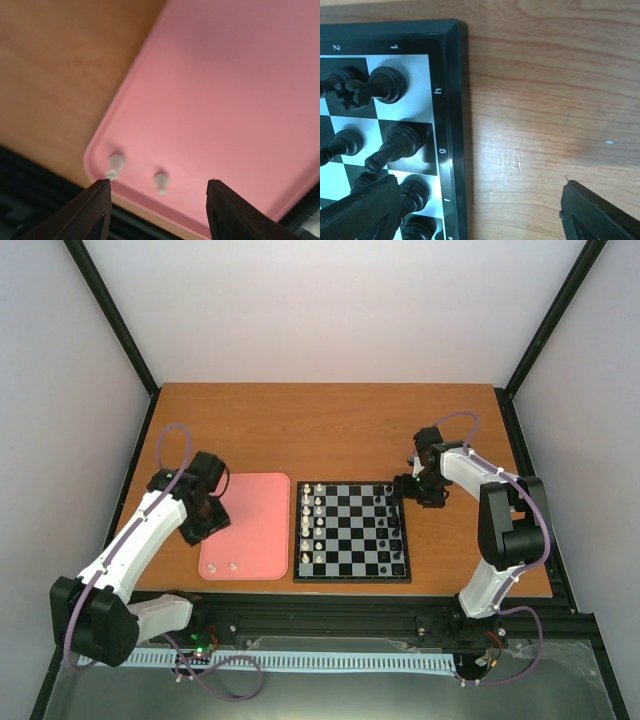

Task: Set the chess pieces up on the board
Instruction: Pick up the chess piece from the storage box.

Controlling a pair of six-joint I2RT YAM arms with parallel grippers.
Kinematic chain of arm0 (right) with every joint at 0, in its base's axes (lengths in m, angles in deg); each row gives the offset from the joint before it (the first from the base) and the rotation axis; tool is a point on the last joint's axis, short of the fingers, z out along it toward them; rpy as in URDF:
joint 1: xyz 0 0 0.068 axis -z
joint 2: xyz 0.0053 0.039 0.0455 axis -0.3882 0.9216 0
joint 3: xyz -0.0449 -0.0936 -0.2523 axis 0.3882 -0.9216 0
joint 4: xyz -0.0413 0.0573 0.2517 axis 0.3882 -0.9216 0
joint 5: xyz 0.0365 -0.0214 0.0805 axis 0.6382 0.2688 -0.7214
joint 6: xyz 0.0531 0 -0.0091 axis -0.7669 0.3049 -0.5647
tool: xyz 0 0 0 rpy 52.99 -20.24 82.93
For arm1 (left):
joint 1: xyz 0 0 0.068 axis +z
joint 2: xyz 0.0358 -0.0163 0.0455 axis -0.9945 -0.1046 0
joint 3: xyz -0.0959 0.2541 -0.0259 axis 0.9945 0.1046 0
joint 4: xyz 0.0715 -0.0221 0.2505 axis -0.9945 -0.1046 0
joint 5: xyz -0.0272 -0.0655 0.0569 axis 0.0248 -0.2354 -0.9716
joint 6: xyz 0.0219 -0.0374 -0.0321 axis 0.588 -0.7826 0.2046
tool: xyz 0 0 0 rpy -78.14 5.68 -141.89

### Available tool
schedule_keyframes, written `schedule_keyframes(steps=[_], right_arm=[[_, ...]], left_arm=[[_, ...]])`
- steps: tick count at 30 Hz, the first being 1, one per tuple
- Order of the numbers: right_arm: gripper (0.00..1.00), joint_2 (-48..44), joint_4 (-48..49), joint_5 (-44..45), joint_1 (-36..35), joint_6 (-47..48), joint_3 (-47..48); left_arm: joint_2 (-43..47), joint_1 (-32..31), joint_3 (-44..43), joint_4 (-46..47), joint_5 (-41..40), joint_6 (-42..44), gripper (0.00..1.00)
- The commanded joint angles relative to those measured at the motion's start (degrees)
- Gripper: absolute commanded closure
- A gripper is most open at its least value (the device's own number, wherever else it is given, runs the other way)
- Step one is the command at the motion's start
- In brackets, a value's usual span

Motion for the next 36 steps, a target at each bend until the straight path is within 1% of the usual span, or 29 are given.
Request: schedule_keyframes(steps=[1,5,10,14,18,21,26,30,31,35,36], right_arm=[[0.0,-1.12,-0.12,-0.11,-0.7,-0.28,1.55],[0.0,-1.33,-0.38,0.36,-0.71,-0.1,1.63],[0.0,-1.44,-0.16,0.65,-0.71,-0.12,0.9],[0.0,-1.23,0.03,0.44,-0.71,-0.23,0.75],[0.0,-1.11,-0.26,0.84,-0.71,-0.02,0.93],[0.0,-1.17,-0.41,1.14,-0.7,0.2,0.89],[0.0,-1.05,-0.37,1.18,-0.71,0.14,0.62],[0.0,-0.85,-0.41,1.25,-0.67,0.07,1.02],[0.0,-0.8,-0.49,1.35,-0.7,0.11,1.13],[0.0,-0.68,-0.67,1.58,-0.71,0.14,1.32],[0.0,-0.59,-0.68,1.64,-0.66,0.13,1.31]], left_arm=[[2.92,6.52,7.31,-1.22,3.84,-6.74,0.46],[3.67,8.87,13.18,0.5,7.44,-8.81,0.52],[5.02,9.74,16.87,1.67,10.14,-10.66,0.53],[4.34,9.78,20.34,4.04,12.48,-11.66,0.58],[3.79,10.22,23.3,7.31,13.85,-13.45,0.6],[2.56,10.89,23.81,8.88,13.75,-13.44,0.62],[0.15,12.84,22.73,10.18,13.34,-11.5,0.63],[-1.62,14.86,22.27,11.11,13.38,-9.8,0.69],[-2.12,15.25,22.04,11.18,13.28,-9.23,0.72],[-3.05,15.49,20.43,10.63,12.19,-7.92,0.87],[-2.99,15.41,20.02,10.37,12.15,-7.89,0.92]])
